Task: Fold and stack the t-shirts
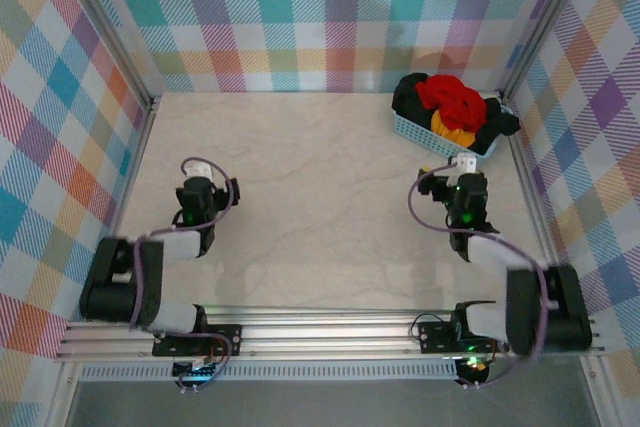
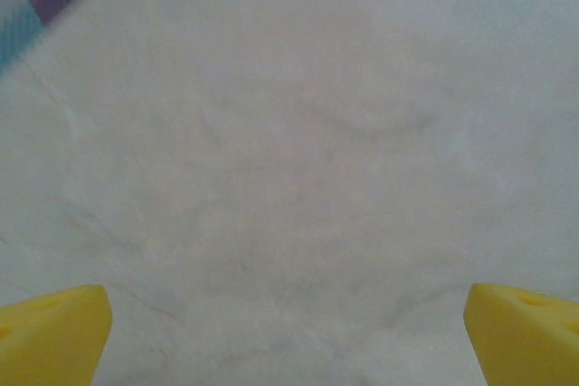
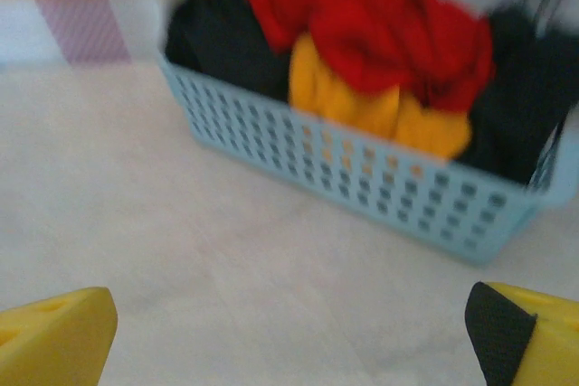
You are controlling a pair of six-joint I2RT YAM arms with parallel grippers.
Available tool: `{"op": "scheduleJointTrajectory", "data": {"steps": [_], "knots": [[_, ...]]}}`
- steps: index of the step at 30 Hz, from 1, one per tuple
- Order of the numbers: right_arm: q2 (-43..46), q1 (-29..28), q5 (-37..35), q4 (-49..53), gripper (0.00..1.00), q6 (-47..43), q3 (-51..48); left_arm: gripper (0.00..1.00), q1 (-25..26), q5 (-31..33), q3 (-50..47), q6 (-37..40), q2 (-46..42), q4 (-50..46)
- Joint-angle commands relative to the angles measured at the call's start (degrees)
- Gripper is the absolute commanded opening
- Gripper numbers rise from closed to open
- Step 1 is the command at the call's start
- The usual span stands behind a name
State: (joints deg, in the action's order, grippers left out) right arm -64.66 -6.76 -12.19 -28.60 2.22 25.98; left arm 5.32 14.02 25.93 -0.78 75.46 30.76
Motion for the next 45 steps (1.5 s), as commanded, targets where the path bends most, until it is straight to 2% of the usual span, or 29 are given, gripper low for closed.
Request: {"op": "scheduleJointTrajectory", "data": {"steps": [1, 2, 3, 4, 5, 6, 7, 8, 9, 11, 12, 15, 18, 21, 25, 29, 31, 33, 35, 37, 40, 45], "knots": [[10.7, -1.8, -7.0, 25.0, 1.0, 7.9, 18.4, 1.0, 2.3, 3.6, 8.1, -2.4, -16.2, -9.5], [10.2, -1.2, -3.8, 33.4, 1.0, 11.3, 24.9, 1.0, 2.3, 5.3, 11.9, -7.1, -18.6, -13.4], [9.0, -0.4, 0.0, 39.3, 1.0, 14.1, 30.8, 1.0, 2.1, 7.1, 17.5, -14.8, -19.6, -23.4], [7.6, -0.1, 1.6, 42.2, 1.0, 17.5, 34.3, 1.0, 2.0, 8.6, 23.6, -22.3, -19.5, -33.7], [5.7, 0.8, 7.5, 42.0, 1.0, 17.9, 37.2, 1.0, 1.8, 10.2, 29.4, -30.3, -18.4, -43.4], [2.7, 1.5, 12.4, 43.1, 1.0, 18.0, 41.6, 1.0, 1.0, 5.6, 32.1, -32.2, -16.8, -43.4], [-1.0, 1.6, 12.9, 46.7, 1.0, 18.7, 46.2, 1.0, -1.1, -2.9, 33.9, -32.9, -15.1, -42.4], [-5.5, 1.6, 11.1, 52.4, 1.0, 20.4, 52.5, 1.0, -2.4, -9.6, 36.9, -35.1, -12.4, -43.3], [-9.8, 1.6, 7.6, 57.6, 0.97, 22.5, 57.8, 1.0, -2.4, -12.8, 40.6, -36.9, -9.5, -46.0], [-16.5, 2.7, 4.4, 62.3, 0.94, 24.9, 63.6, 0.94, -1.6, -20.9, 45.6, -37.7, -5.1, -49.8], [-19.5, 3.7, 5.0, 62.4, 0.91, 26.3, 65.4, 0.93, -0.3, -23.3, 46.9, -38.4, -3.7, -50.1], [-30.1, 5.5, 7.5, 63.4, 0.84, 32.2, 71.4, 0.9, 5.8, -25.6, 48.6, -38.1, -1.7, -50.0], [-40.4, 5.6, 9.1, 59.2, 0.81, 36.6, 76.4, 0.85, 11.5, -27.2, 47.9, -37.6, -0.9, -50.1], [-49.4, 6.7, 6.6, 59.5, 0.82, 39.5, 83.5, 0.84, 15.5, -26.8, 46.0, -37.1, -1.9, -50.9], [-61.0, 8.5, 7.5, 67.9, 0.82, 41.1, 96.3, 0.83, 17.0, -26.5, 42.1, -37.4, -5.3, -51.4], [-66.8, 8.6, 5.7, 74.1, 0.78, 39.9, 103.7, 0.83, 17.1, -26.5, 39.4, -37.5, -8.1, -52.2], [-67.8, 8.7, 4.4, 74.9, 0.76, 39.1, 104.2, 0.82, 17.1, -26.6, 38.9, -37.0, -8.7, -52.6], [-67.6, 9.1, 4.6, 73.7, 0.66, 38.8, 103.1, 0.81, 17.1, -26.7, 38.9, -36.7, -8.9, -53.3], [-67.4, 9.5, 6.1, 72.8, 0.4, 38.5, 102.8, 0.8, 17.0, -26.7, 38.9, -36.5, -9.0, -53.3], [-66.9, 9.5, 7.5, 72.8, 0.01, 37.7, 103.0, 0.8, 17.1, -26.5, 38.6, -36.5, -9.2, -53.3], [-61.7, 8.0, 6.4, 69.9, 0.0, 36.5, 98.1, 0.8, 17.1, -26.5, 37.9, -36.5, -9.6, -52.8], [-45.5, 3.8, 1.8, 57.3, 0.0, 34.3, 83.2, 0.8, 17.2, -26.3, 37.4, -37.3, -9.5, -52.1]]}}
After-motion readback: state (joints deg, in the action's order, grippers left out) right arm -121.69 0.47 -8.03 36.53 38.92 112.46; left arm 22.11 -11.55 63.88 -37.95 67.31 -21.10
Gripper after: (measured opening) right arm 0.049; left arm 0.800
